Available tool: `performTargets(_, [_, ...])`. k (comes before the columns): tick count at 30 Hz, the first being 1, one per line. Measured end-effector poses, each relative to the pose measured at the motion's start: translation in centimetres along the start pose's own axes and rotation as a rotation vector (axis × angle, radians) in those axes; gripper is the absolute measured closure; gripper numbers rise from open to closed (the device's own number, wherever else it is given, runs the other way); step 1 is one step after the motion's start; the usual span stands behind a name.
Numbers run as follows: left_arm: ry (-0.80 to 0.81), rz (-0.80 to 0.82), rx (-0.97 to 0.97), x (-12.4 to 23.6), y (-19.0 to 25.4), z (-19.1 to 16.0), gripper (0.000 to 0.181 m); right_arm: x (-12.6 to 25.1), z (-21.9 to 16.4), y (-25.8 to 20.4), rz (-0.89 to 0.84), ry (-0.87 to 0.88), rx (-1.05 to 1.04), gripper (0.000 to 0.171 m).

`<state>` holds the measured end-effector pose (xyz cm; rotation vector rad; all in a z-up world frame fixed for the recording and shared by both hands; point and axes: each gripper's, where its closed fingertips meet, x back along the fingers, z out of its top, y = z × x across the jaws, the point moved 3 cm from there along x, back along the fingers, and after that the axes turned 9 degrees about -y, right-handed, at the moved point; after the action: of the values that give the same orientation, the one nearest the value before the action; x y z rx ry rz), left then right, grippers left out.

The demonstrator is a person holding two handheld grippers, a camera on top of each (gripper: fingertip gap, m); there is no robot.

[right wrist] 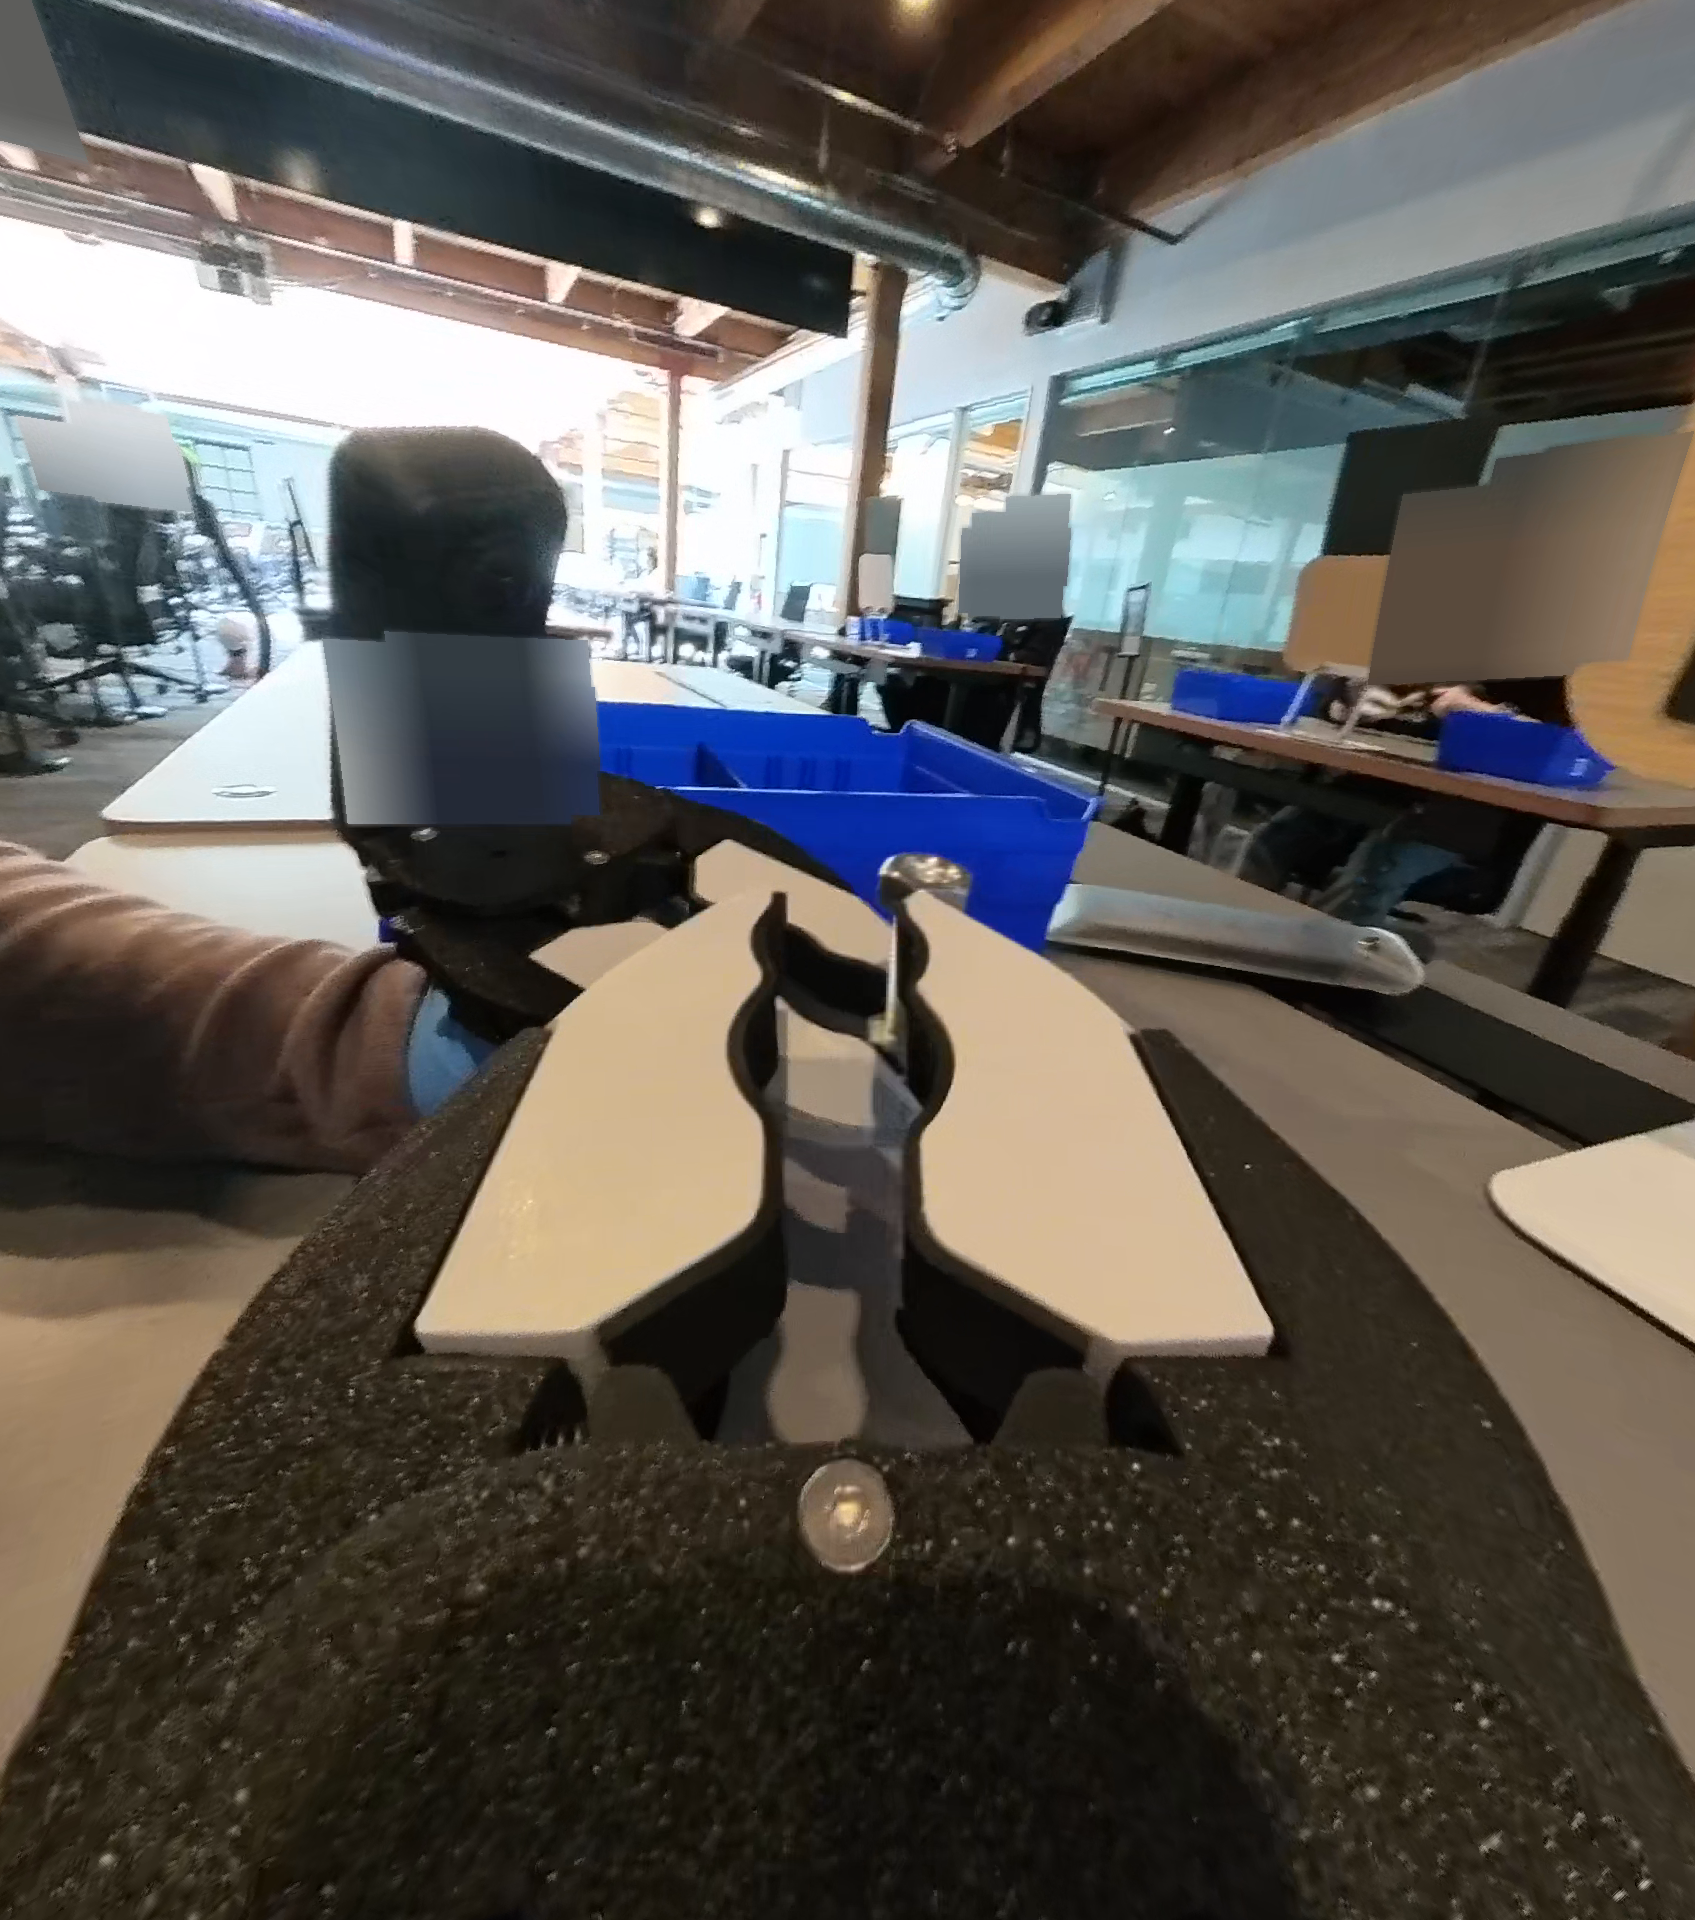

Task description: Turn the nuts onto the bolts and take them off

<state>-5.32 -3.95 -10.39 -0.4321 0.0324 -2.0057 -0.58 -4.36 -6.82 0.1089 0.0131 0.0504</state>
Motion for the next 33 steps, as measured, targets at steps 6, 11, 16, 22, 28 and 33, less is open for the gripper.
performTargets(6, [-0.008,0.001,-0.01,-0.1,0.1,-0.1,0.163,-0.6,-0.4,0.5,-0.005,-0.023,-0.018,0.138])
performTargets(11, [-0.007,-0.003,-0.006,-0.1,0.1,-0.1,0.163,0.1,-0.2,0.4,0.014,-0.006,-0.052,0.154])
performTargets(16, [-0.017,-0.009,-0.007,-0.2,0.1,-0.1,0.163,-0.5,-0.4,0.8,-0.033,-0.023,-0.025,0.142])
performTargets(22, [-0.012,-0.021,0.027,-0.1,-0.2,-0.1,0.163,0.0,-0.5,0.5,-0.003,-0.033,-0.049,0.162])
performTargets(28, [-0.026,-0.033,0.019,-0.3,0.0,-0.2,0.163,-0.3,-0.3,0.9,-0.059,-0.017,-0.002,0.138])
performTargets(33, [-0.046,-0.029,-0.015,-0.4,0.4,-0.4,0.163,0.2,-0.2,0.5,0.002,-0.012,-0.064,0.153])
